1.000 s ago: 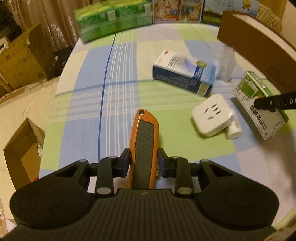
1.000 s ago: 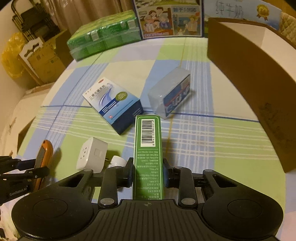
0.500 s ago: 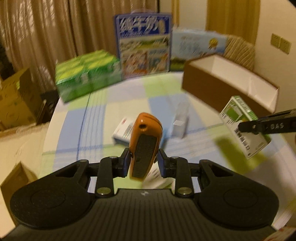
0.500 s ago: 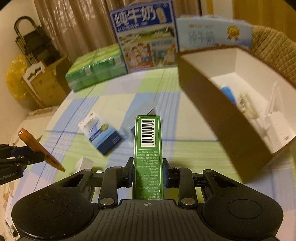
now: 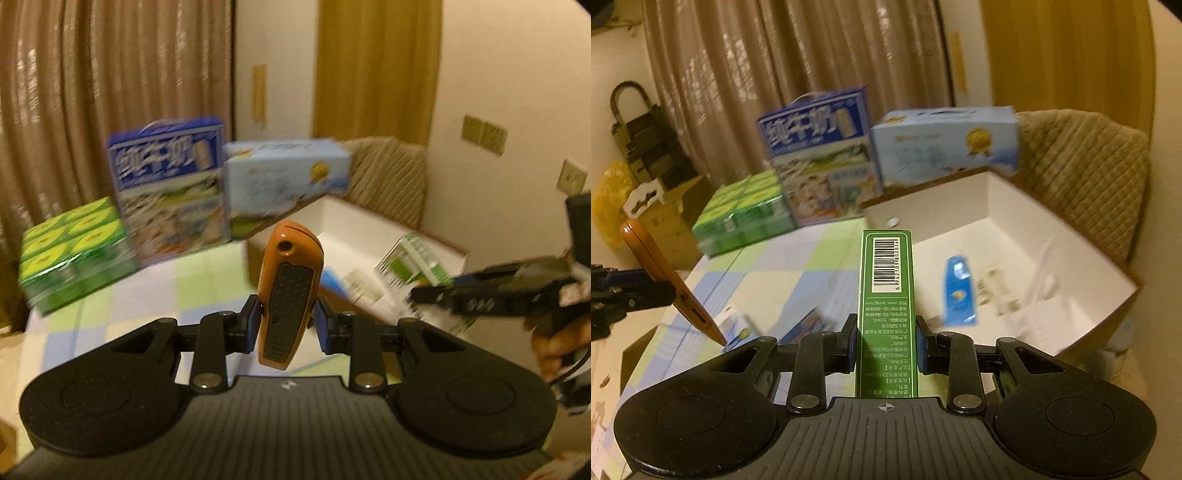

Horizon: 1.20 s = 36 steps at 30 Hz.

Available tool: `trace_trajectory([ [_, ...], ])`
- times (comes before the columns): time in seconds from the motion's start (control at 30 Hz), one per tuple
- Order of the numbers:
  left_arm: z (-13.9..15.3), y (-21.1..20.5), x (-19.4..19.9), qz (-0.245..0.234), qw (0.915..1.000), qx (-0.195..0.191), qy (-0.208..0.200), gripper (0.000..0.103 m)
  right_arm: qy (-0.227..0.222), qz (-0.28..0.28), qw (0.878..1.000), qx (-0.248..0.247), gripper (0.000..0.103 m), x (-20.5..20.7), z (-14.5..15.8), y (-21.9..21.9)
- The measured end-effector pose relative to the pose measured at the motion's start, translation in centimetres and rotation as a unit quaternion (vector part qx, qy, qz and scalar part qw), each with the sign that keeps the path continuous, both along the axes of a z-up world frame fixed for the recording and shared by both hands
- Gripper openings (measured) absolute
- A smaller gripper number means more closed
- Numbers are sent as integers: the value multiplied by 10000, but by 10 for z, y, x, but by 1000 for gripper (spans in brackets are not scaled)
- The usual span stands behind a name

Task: Organize rigid objects
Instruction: 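Lower the knife and green box into the brown box and open both grippers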

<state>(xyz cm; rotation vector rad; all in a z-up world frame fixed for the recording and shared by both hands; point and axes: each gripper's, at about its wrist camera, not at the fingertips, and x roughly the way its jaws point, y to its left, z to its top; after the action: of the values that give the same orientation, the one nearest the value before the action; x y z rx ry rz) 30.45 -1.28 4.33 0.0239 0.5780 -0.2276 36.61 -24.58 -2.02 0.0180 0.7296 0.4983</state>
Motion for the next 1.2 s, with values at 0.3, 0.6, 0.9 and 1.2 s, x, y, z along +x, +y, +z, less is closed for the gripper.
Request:
trace_trajectory([
  [0.3,17,-81,62,-375,9982,-439,-130,26,-88,-154,9998,-3,26,48,7,-57],
  [0.6,-28,-129,125,-316,9947,-766,607,26,133,-243,9996,4,26,91,-11,-91],
  [0.9,-102,-143,173,-75,9792,-652,1920,26,554,-148,9984,-2,26,117,-42,-98],
  [1.2,-132,-151,197,4,9734,-209,2281,26,740,-50,9972,-65,26,132,-57,-101],
])
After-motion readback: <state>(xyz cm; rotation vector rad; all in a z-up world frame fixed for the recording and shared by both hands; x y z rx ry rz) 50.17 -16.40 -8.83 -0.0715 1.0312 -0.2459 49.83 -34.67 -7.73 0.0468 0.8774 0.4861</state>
